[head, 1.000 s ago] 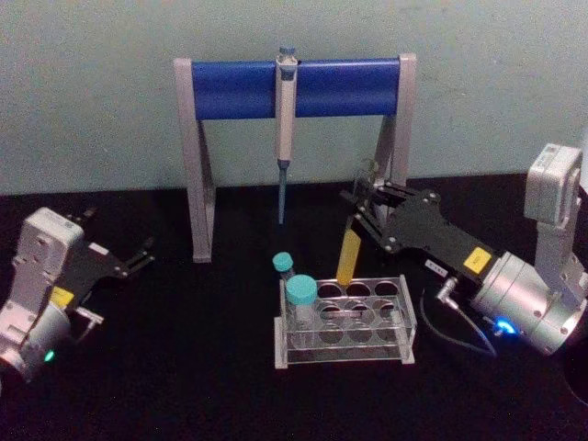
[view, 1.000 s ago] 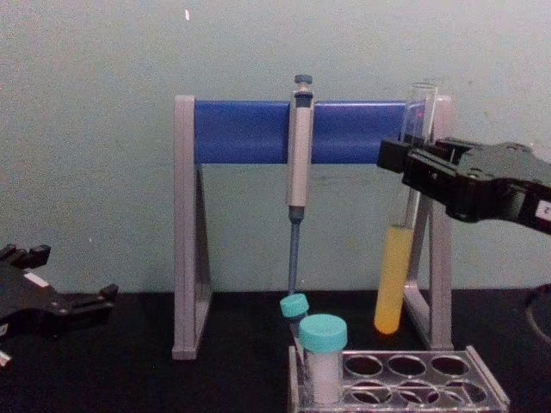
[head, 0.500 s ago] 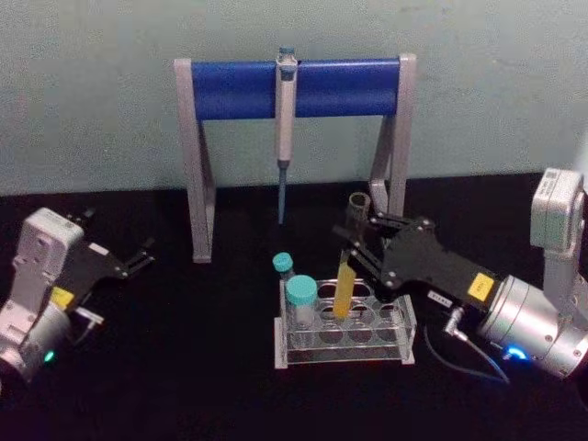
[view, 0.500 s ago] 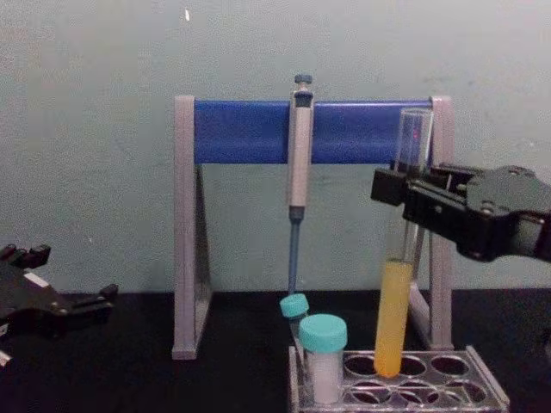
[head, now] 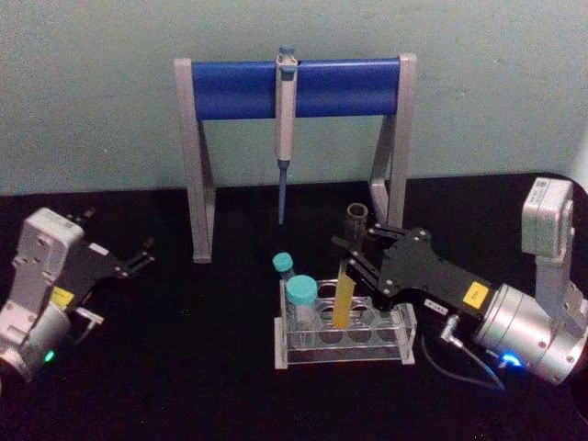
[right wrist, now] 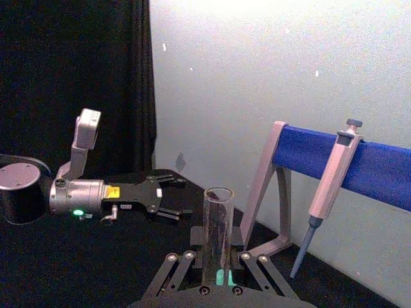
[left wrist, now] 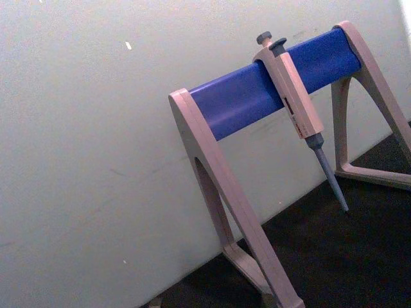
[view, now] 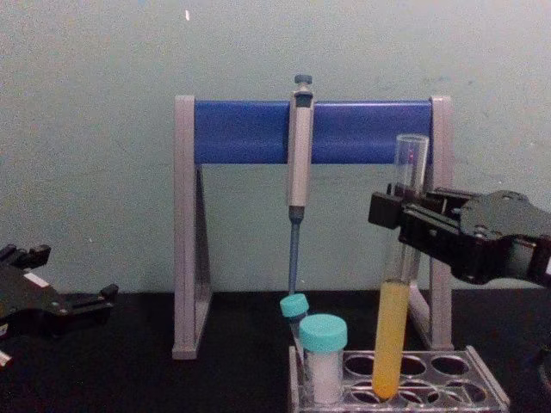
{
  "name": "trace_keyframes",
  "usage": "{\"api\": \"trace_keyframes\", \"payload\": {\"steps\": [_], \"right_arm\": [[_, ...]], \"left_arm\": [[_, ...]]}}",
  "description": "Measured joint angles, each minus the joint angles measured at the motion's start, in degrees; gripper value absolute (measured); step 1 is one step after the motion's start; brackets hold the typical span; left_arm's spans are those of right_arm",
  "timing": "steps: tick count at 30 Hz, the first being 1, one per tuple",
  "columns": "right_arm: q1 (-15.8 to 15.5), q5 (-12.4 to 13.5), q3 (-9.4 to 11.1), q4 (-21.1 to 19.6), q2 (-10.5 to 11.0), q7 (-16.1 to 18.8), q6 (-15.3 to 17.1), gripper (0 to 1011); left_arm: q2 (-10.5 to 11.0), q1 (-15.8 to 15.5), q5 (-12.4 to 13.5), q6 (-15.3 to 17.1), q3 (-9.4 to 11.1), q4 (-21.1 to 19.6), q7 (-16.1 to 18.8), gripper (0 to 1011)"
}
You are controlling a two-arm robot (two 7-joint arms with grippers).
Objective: Pick up the test tube from the test tube rack, shake it, then place it back into the test tube rack.
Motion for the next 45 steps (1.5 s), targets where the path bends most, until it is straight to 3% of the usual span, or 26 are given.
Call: {"api": "trace_keyframes", "payload": {"steps": [45], "right_arm": [[2.78, -1.67, -1.78, 6.87, -3.4, -0.29, -1.67, 241]], "left_arm": [[0.0, 0.0, 0.0, 0.0, 0.0, 0.0, 0.0, 1001]]}}
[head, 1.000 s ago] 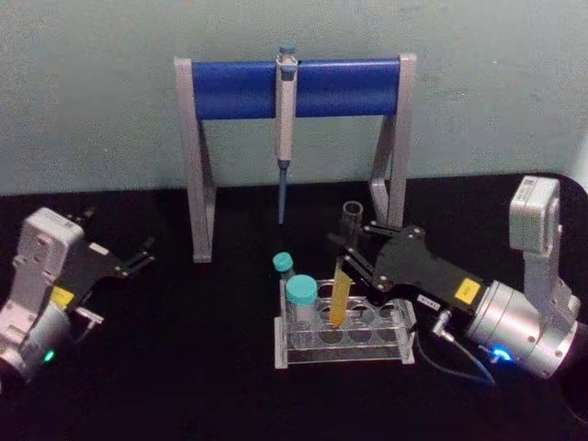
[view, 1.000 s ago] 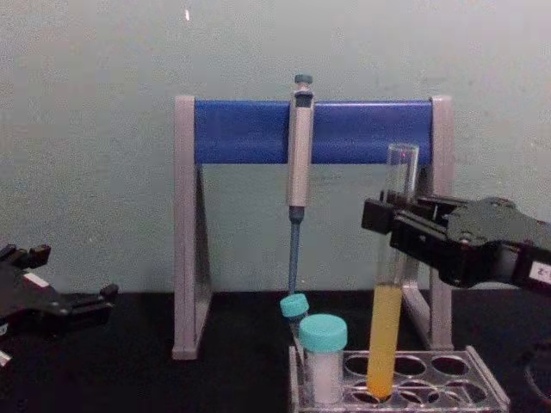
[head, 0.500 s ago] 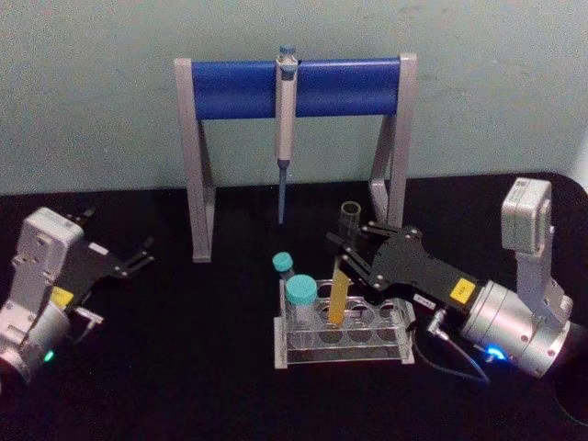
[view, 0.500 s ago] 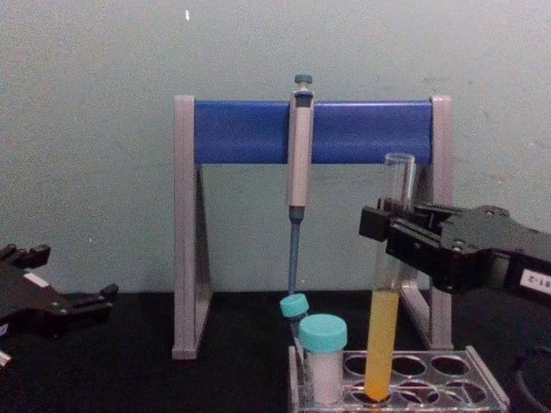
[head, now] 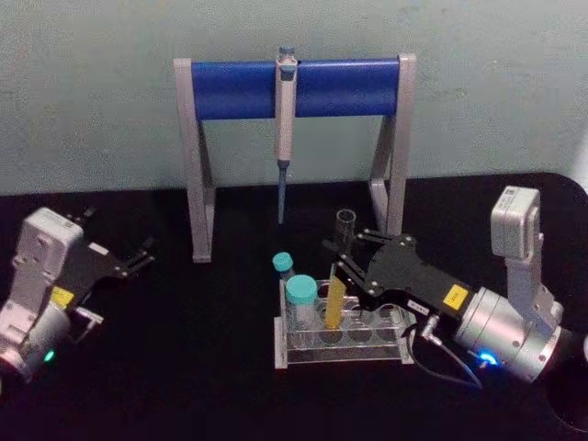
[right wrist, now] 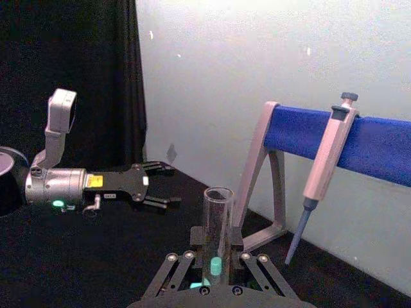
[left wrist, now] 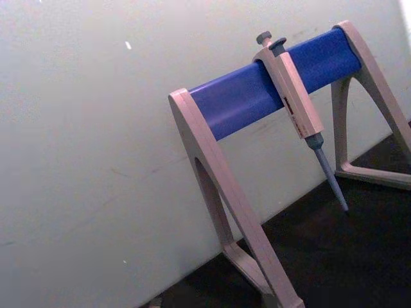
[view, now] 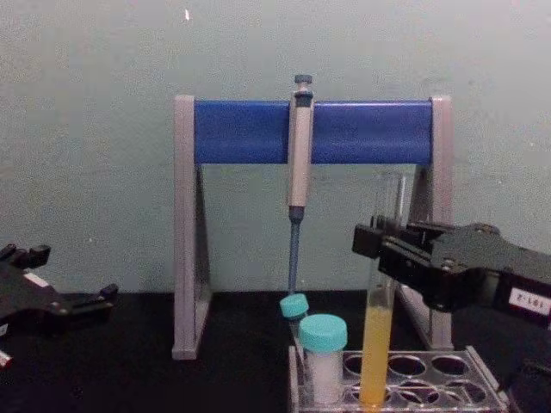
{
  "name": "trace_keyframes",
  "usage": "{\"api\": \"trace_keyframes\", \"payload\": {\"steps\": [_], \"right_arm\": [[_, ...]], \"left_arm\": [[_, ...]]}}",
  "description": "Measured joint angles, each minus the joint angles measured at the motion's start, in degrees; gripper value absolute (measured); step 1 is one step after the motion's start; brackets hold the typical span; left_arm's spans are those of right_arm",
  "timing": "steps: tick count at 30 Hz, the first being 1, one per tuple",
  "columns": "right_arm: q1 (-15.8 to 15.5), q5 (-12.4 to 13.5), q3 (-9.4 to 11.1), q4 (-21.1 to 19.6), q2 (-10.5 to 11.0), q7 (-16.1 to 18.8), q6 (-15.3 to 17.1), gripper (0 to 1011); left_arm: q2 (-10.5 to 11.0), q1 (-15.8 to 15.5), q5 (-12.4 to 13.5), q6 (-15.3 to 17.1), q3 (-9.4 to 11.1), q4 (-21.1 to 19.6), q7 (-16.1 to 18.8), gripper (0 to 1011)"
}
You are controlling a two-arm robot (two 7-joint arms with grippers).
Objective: Pick up the test tube from the test tube rack, shake it, then place it back into the test tube rack.
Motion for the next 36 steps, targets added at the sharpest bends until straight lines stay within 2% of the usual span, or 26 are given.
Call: {"api": "trace_keyframes", "payload": {"steps": [14, 36], "right_arm": [[-0.25, -0.86, -0.64, 1.8, -0.87, 0.01, -0.33, 241], [-1.2, -2.12, -0.56, 3.77, -1.75, -0.77, -0.61, 241]], "left_arm": [[0.0, 0.0, 0.0, 0.0, 0.0, 0.0, 0.0, 1001], [0.0, 0.0, 0.0, 0.0, 0.0, 0.0, 0.0, 1001]]}}
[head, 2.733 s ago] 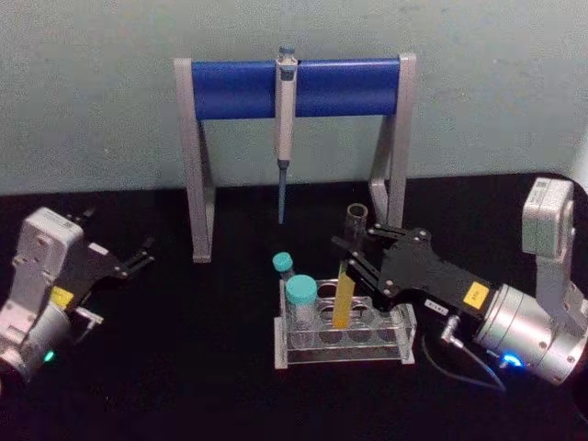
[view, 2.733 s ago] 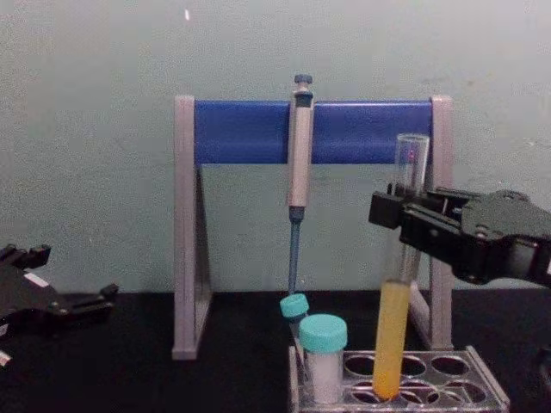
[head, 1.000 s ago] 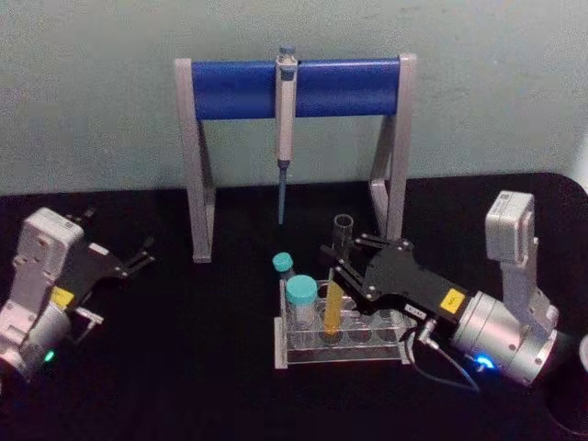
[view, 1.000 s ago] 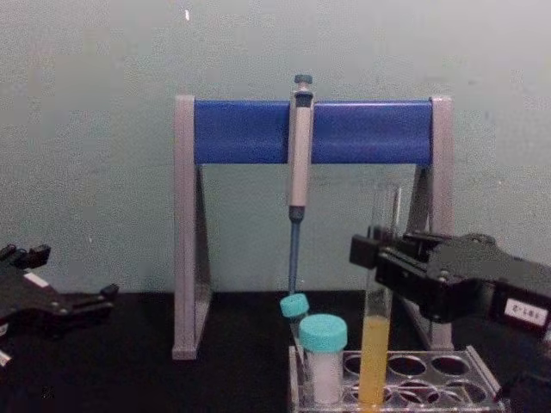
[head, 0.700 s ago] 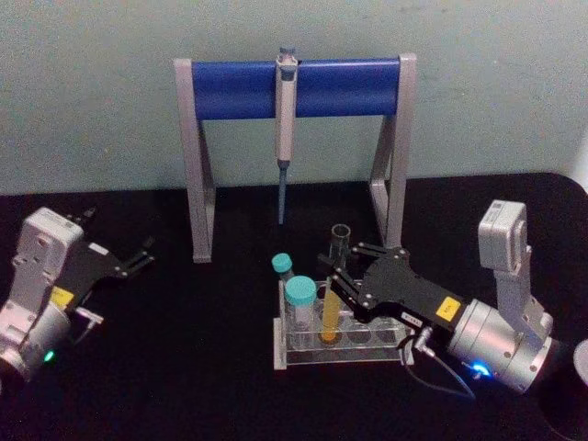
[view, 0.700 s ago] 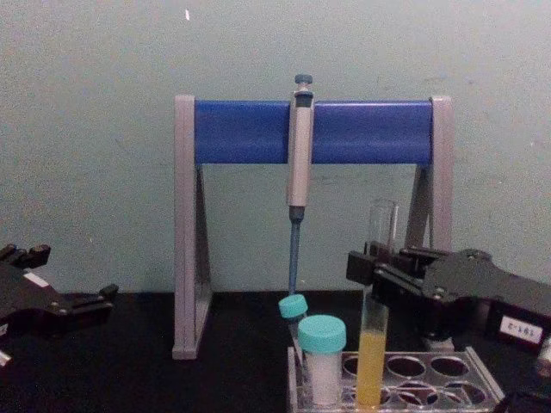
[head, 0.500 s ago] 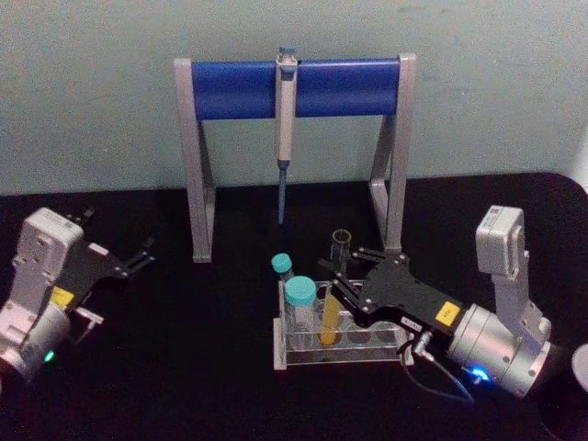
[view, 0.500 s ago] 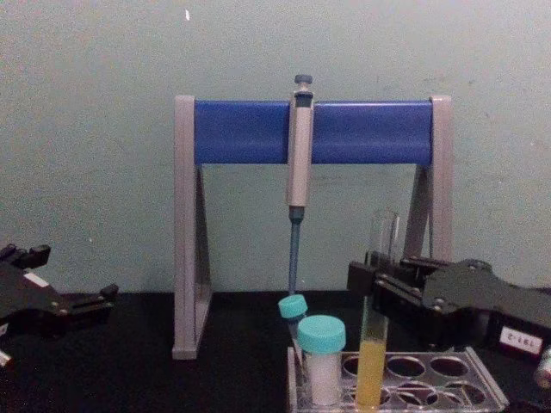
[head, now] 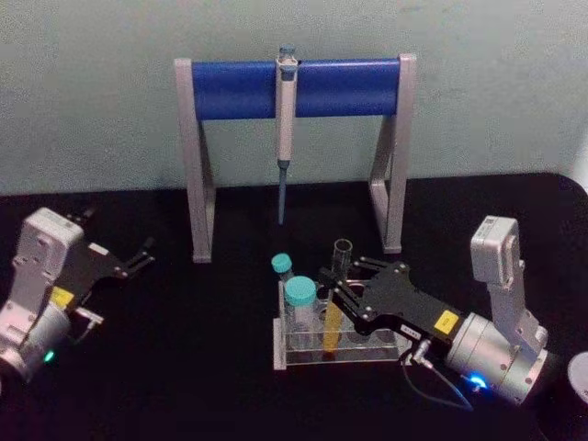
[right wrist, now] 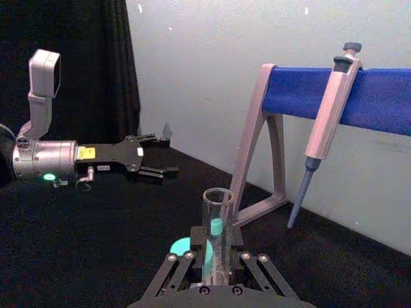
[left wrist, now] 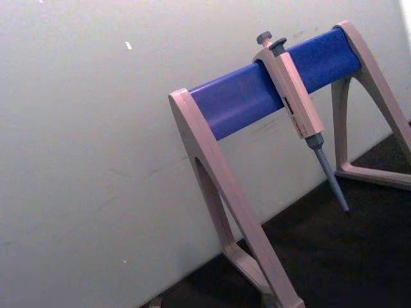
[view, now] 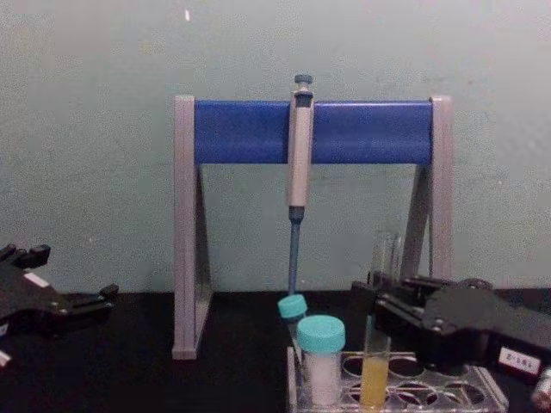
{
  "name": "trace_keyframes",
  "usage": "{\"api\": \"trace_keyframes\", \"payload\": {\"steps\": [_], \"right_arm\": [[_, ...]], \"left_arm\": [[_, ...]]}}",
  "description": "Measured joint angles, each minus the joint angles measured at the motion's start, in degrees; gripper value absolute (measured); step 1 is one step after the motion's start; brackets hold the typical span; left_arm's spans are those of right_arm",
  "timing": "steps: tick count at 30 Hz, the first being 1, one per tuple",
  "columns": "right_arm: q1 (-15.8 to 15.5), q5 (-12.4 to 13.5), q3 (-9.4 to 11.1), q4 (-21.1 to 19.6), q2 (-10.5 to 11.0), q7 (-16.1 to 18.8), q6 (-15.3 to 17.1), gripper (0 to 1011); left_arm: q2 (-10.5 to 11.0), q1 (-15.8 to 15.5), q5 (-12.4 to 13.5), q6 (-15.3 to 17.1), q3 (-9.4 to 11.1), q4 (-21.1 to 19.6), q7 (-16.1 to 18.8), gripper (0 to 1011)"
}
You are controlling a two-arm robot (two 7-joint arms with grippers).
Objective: Pick up the test tube from the test tube rack, shake it, then place it back into the test tube rack.
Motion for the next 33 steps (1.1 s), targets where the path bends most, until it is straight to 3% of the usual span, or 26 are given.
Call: {"api": "trace_keyframes", "payload": {"steps": [33], "right_arm": [[-0.24, -1.1, 0.26, 0.77, -0.63, -0.66, 0.12, 241]], "left_arm": [[0.0, 0.0, 0.0, 0.0, 0.0, 0.0, 0.0, 1001]]}}
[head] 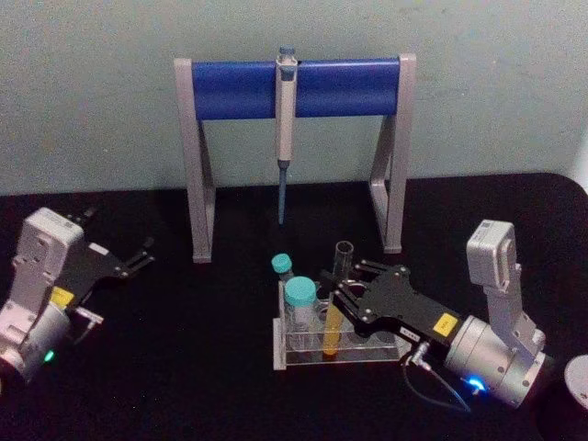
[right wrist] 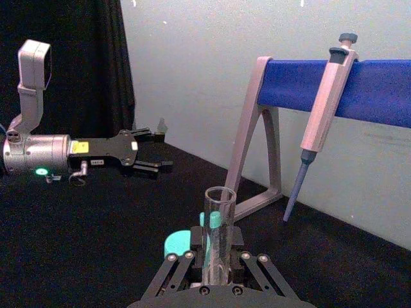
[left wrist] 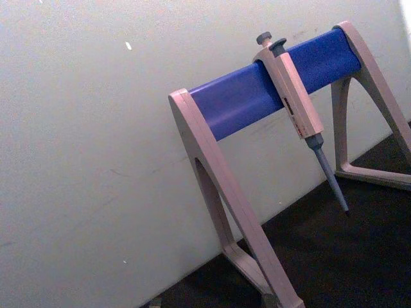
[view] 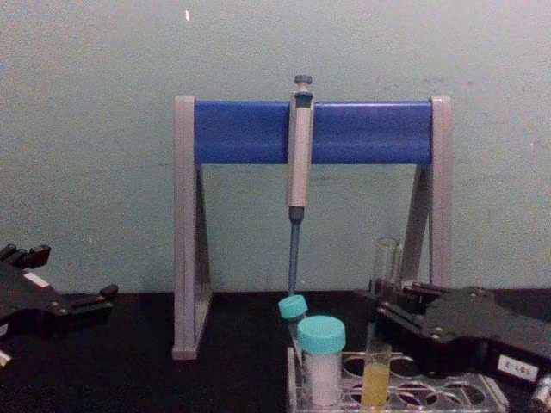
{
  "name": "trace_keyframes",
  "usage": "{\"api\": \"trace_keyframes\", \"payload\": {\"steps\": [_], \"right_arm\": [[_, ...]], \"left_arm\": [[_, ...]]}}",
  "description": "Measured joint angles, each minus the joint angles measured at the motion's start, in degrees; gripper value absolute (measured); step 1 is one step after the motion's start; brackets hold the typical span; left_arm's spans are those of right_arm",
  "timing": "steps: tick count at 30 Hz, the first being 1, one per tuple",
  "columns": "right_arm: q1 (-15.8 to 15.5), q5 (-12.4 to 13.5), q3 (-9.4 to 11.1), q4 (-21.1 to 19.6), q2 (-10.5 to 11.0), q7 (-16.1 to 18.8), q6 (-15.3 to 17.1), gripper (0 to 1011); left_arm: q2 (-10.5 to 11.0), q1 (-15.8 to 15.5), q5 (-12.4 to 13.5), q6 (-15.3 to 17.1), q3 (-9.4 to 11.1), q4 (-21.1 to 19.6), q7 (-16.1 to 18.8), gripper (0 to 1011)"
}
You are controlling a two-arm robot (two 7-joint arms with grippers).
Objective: Pick up the test tube from the test tube rack, shake it, then place it back into the test tube rack.
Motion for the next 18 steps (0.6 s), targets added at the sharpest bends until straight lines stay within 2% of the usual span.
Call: {"api": "trace_keyframes", "payload": {"steps": [2, 6, 7, 10, 13, 14, 15, 17, 18], "right_arm": [[0.0, -0.08, -0.01, 0.02, 0.03, 0.01, 0.1, 246], [0.01, -0.05, -0.04, 0.01, 0.03, 0.04, 0.15, 349], [0.01, -0.04, -0.05, 0.01, 0.04, 0.05, 0.15, 405], [0.01, -0.02, -0.05, 0.01, 0.05, 0.06, 0.17, 474], [0.01, 0.03, -0.05, 0.0, 0.07, 0.08, 0.18, 585], [0.01, 0.04, -0.05, 0.0, 0.07, 0.08, 0.18, 585], [0.01, 0.05, -0.05, 0.0, 0.07, 0.09, 0.18, 645], [0.01, 0.07, -0.05, -0.01, 0.07, 0.1, 0.18, 675], [0.01, 0.09, -0.05, -0.01, 0.06, 0.11, 0.18, 741]], "left_arm": [[0.0, 0.0, 0.0, 0.0, 0.0, 0.0, 0.0, 1001], [0.0, 0.0, 0.0, 0.0, 0.0, 0.0, 0.0, 1001], [0.0, 0.0, 0.0, 0.0, 0.0, 0.0, 0.0, 1001], [0.0, 0.0, 0.0, 0.0, 0.0, 0.0, 0.0, 1001], [0.0, 0.0, 0.0, 0.0, 0.0, 0.0, 0.0, 1001], [0.0, 0.0, 0.0, 0.0, 0.0, 0.0, 0.0, 1001], [0.0, 0.0, 0.0, 0.0, 0.0, 0.0, 0.0, 1001], [0.0, 0.0, 0.0, 0.0, 0.0, 0.0, 0.0, 1001], [0.0, 0.0, 0.0, 0.0, 0.0, 0.0, 0.0, 1001]]}}
